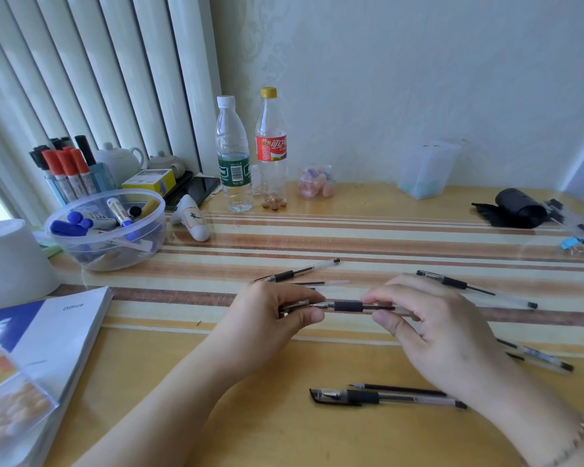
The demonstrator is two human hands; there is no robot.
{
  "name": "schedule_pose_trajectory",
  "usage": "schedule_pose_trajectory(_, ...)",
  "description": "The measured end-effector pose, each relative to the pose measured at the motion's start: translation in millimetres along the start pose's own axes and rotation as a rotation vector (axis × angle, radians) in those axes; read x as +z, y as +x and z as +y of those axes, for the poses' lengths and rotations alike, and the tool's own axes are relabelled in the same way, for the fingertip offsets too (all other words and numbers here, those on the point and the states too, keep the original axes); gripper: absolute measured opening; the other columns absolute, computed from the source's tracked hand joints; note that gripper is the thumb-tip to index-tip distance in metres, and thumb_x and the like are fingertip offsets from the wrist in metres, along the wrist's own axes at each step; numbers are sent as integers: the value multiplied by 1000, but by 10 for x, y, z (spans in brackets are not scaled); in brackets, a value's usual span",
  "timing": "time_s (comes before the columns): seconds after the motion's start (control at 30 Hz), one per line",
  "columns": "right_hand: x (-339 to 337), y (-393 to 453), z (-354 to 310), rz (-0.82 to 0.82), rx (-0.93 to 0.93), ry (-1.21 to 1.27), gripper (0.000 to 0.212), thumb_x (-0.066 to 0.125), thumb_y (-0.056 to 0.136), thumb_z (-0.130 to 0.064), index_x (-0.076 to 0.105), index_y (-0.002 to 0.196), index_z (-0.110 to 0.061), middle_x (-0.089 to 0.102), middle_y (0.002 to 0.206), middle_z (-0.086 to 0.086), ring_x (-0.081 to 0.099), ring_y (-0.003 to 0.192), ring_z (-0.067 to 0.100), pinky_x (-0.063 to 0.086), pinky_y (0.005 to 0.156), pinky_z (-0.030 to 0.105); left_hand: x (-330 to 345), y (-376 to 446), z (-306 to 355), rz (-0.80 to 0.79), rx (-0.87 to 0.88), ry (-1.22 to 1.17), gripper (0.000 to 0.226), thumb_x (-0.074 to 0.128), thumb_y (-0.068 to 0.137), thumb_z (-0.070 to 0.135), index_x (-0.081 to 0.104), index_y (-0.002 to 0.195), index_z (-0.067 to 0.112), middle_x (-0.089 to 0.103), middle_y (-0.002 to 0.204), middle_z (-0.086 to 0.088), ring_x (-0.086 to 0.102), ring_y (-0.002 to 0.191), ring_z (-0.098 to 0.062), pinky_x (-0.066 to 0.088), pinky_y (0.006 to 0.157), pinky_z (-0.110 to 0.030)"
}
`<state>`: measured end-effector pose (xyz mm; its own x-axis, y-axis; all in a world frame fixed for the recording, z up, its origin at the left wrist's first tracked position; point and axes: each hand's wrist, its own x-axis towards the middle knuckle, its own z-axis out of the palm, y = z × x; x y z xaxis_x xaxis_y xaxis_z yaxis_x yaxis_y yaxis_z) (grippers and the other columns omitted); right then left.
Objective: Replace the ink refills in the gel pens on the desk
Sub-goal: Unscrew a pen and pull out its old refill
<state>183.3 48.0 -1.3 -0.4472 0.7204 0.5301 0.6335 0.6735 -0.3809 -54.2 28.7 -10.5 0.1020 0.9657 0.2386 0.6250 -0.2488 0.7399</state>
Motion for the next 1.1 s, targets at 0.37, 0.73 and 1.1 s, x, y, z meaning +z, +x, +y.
schedule_pose_trajectory(0.37, 84, -34, -48, -18, -82, 50, 18, 67, 87, -17, 71, 101, -27, 64, 93, -21, 63, 81, 6, 54, 63, 34, 59, -22, 52, -192, 205, 77, 30, 56, 94, 31, 58, 119, 46, 56, 63, 5, 45, 55, -2, 35, 54, -8)
schedule_pose_trajectory(0.73, 121, -32, -83, -15, -98, 83, 24, 70, 83, -6, 73, 102, -21, 59, 93, -25, 59, 75, -1, 47, 63, 11, 33, -33, 70, -194, 276, 96, 23, 55, 96, 27, 64, 117, 30, 48, 58, 7, 42, 56, -12, 37, 54, -22)
schedule_pose_trajectory(1.1, -111, 70, 279, 59, 288, -153, 18, 64, 89, -18, 72, 98, -31, 64, 92, -23, 61, 82, 11, 50, 67, 31, -82, 88, -169, 56, 187, 403, 28, 59, 92, 27, 62, 120, 21, 60, 119, 8, 50, 110, -12, 38, 95, -22)
